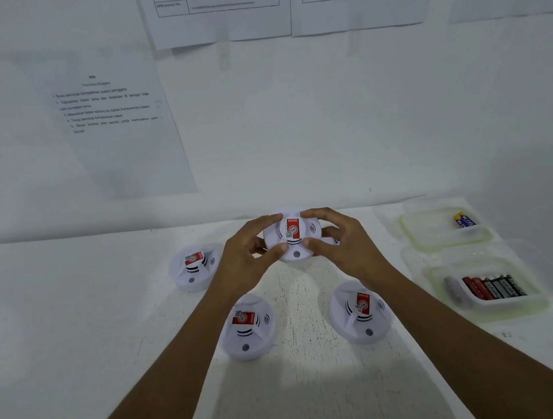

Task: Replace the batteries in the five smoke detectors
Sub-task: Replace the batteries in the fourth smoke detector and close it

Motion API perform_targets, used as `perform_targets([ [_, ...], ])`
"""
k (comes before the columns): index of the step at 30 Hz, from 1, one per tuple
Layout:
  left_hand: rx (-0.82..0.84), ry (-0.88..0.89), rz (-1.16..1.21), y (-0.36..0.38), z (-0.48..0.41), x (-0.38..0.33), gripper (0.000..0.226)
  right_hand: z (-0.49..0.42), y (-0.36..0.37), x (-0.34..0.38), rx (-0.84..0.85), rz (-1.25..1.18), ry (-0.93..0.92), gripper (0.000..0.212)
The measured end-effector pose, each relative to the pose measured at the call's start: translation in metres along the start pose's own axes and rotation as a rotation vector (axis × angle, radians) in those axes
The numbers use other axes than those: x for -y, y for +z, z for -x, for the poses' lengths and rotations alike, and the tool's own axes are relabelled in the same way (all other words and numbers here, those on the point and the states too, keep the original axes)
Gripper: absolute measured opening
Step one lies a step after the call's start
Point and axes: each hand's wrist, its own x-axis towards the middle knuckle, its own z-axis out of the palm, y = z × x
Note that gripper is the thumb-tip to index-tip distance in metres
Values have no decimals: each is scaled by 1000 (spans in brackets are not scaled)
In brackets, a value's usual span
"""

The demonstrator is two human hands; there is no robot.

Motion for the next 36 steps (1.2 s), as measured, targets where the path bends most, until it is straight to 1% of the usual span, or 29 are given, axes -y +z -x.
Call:
perform_targets([
  [5,-13,19,-16,-2,-2,2,49,-2,3,-3,8,3,5,45],
  [26,-4,33,-32,-1,-4,11,47,-5,5,-10,8,13,32,44],
  [32,-11,4,-22,-2,-3,13,46,-9,9,-15,6,74,36,45],
  [36,-11,-13,-36,-3,-4,14,46,-10,11,-17,10,63,34,44],
])
